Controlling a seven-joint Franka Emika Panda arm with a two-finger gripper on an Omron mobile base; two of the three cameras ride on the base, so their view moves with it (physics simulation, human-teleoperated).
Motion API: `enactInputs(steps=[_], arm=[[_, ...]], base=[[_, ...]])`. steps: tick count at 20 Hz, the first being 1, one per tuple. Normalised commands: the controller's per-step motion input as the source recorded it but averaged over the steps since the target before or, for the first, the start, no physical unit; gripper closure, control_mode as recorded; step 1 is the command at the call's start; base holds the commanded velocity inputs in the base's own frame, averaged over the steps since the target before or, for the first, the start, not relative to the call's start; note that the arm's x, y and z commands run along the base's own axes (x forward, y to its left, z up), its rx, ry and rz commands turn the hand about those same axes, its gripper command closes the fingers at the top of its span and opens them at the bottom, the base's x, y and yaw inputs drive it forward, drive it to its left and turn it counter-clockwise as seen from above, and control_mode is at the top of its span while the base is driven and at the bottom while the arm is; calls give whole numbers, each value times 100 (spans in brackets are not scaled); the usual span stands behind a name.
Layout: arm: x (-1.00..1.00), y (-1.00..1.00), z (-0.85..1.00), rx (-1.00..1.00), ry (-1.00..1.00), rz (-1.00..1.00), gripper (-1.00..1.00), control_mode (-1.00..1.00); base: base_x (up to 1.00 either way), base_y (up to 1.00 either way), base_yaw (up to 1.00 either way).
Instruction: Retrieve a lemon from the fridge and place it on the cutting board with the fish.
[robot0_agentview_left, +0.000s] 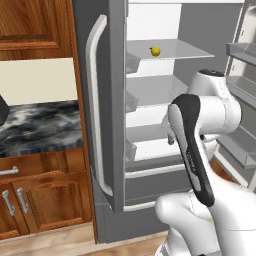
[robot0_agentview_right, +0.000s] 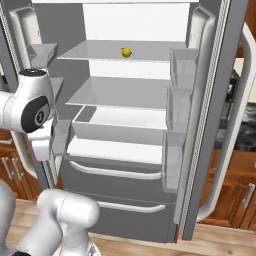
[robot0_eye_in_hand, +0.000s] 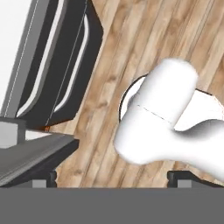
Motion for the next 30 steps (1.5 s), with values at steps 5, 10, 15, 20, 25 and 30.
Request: enactInputs(steps=[5, 10, 15, 20, 25, 30], arm=[[81, -31, -47, 45, 1, 2, -100, -100], [82, 7, -44, 16, 0, 12, -100, -100], [82, 1, -28, 5, 0, 7, -100, -100], [58, 6, -25, 3, 0, 3, -100, -100], [42, 20, -35, 9, -2, 1, -100, -100], [35, 28, -39, 9, -11, 0, -100, -100]], base=[[0, 0, 0], [0, 0, 0], [0, 0, 0], [0, 0, 0], [0, 0, 0], [0, 0, 0]])
